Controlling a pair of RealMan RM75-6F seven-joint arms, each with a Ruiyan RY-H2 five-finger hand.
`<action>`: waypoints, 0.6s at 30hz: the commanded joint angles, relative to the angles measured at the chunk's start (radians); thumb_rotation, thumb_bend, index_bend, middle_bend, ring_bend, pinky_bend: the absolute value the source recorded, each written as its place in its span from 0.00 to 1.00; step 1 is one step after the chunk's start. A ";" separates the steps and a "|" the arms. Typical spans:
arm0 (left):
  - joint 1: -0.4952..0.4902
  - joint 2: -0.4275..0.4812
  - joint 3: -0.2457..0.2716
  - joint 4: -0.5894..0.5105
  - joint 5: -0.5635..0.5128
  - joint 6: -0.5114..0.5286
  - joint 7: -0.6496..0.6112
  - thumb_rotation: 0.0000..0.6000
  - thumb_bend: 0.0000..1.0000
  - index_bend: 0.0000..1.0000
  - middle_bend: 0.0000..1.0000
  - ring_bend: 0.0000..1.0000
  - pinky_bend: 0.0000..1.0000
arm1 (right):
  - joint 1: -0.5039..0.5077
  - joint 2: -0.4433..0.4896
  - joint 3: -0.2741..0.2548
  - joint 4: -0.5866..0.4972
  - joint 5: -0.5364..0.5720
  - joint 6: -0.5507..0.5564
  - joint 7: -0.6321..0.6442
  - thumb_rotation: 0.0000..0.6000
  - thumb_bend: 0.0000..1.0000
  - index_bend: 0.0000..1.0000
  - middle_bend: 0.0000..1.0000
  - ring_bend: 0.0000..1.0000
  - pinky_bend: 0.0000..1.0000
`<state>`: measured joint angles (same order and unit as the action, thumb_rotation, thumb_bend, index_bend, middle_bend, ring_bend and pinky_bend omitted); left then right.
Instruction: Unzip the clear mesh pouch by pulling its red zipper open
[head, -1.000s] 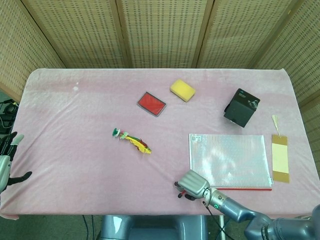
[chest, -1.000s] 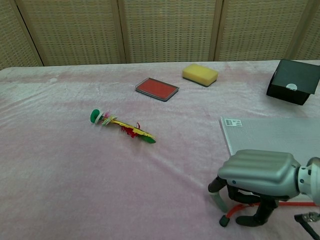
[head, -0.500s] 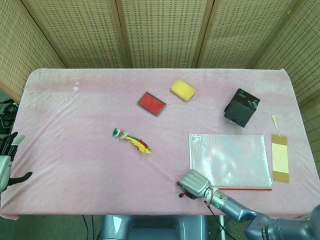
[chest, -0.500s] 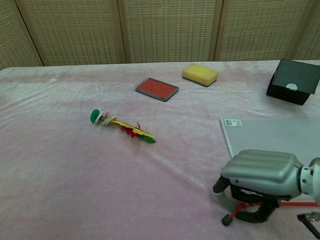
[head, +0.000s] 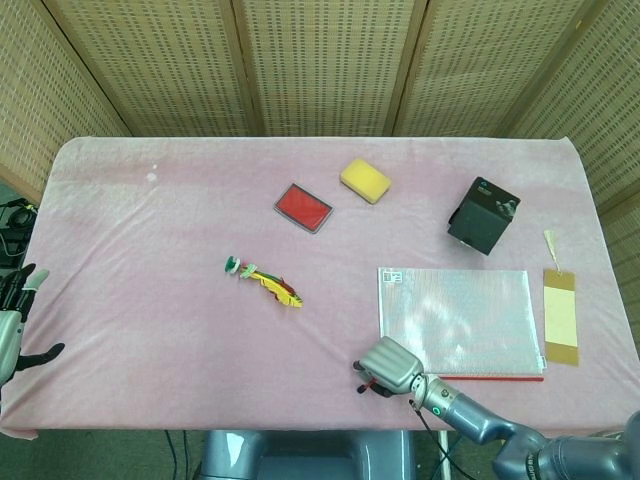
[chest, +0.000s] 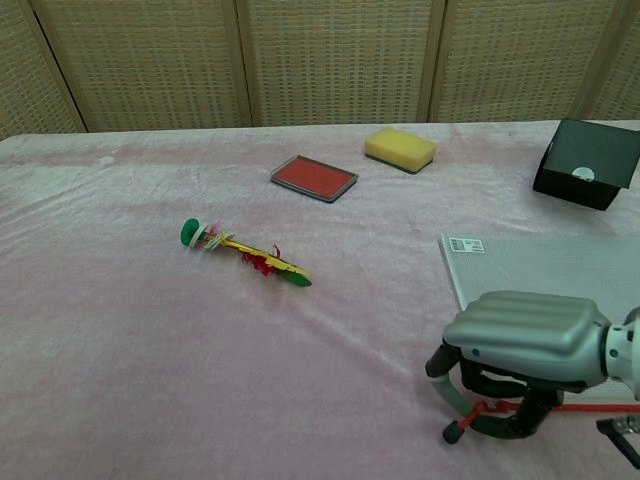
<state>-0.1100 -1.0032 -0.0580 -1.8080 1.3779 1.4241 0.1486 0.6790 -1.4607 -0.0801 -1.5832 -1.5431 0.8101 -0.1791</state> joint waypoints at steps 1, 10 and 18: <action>0.000 0.000 0.001 -0.001 0.001 0.001 0.000 1.00 0.00 0.00 0.00 0.00 0.00 | 0.003 0.019 0.003 -0.016 -0.006 0.007 0.018 1.00 0.84 0.75 0.96 0.93 1.00; -0.001 0.003 0.001 -0.001 -0.002 -0.004 -0.008 1.00 0.00 0.00 0.00 0.00 0.00 | 0.029 0.096 0.045 -0.096 -0.010 0.024 0.121 1.00 0.89 0.76 0.96 0.93 1.00; -0.003 0.009 0.000 0.001 -0.005 -0.012 -0.025 1.00 0.00 0.00 0.00 0.00 0.00 | 0.076 0.197 0.129 -0.206 0.052 0.000 0.214 1.00 0.89 0.76 0.96 0.93 1.00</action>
<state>-0.1125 -0.9948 -0.0579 -1.8072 1.3727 1.4119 0.1240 0.7407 -1.2854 0.0275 -1.7655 -1.5120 0.8210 0.0122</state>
